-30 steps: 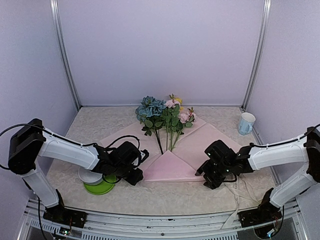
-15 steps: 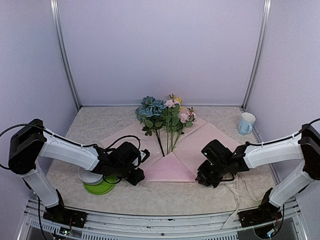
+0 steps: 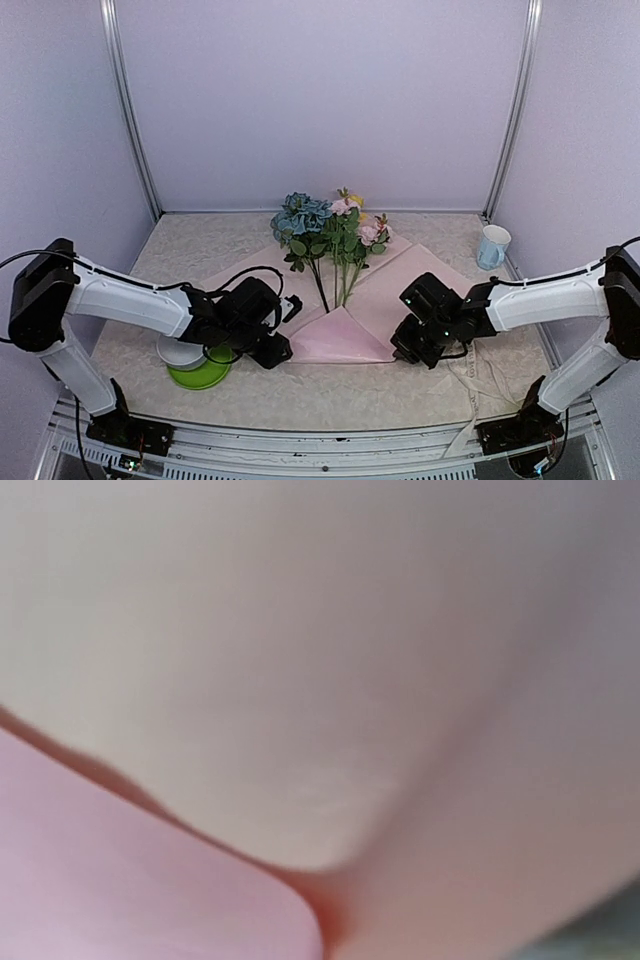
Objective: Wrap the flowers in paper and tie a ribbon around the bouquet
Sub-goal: Pick up the one-fourth-folded wrapping paper from the center of the board, then fold the one-fourth-folded wrapping paper at the center of the board.
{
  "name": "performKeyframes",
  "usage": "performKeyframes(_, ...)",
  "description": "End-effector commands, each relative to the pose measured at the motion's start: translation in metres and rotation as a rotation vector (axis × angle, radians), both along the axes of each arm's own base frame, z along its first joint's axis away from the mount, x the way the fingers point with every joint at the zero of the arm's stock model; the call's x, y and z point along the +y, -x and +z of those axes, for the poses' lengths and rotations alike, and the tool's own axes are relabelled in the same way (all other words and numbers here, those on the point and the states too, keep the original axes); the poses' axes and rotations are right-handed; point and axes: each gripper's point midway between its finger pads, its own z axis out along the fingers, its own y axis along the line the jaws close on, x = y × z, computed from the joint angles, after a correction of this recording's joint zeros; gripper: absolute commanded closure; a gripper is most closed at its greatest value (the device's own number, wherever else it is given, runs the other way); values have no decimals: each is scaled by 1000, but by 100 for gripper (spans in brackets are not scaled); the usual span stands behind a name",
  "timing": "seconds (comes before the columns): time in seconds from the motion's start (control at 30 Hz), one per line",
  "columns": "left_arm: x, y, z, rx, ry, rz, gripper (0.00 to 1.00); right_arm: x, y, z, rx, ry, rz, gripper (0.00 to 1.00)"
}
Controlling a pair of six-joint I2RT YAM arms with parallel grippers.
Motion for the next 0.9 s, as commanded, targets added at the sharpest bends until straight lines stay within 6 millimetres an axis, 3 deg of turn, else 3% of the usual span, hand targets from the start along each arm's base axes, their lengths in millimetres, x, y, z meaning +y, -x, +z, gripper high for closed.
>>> performKeyframes(0.0,-37,-17,67,-109,85,-28,65,-4,-13,11,-60,76,35,100)
performKeyframes(0.03,-47,-20,74,-117,92,-27,65,-4,-14,12,-66,76,37,100)
performKeyframes(0.13,-86,-7,69,-77,109,-125,65,-4,-15,14,-78,72,40,100)
performKeyframes(0.23,-102,-10,31,-20,28,-148,65,-3,-15,16,-86,74,53,100)
performKeyframes(0.33,-116,-8,9,48,-2,-183,64,-3,-15,18,-90,76,63,100)
performKeyframes(0.53,-118,-11,4,99,22,-190,62,0,-23,32,-174,84,109,100)
performKeyframes(0.87,-119,-16,-5,252,77,-232,61,16,-23,47,-308,232,368,100)
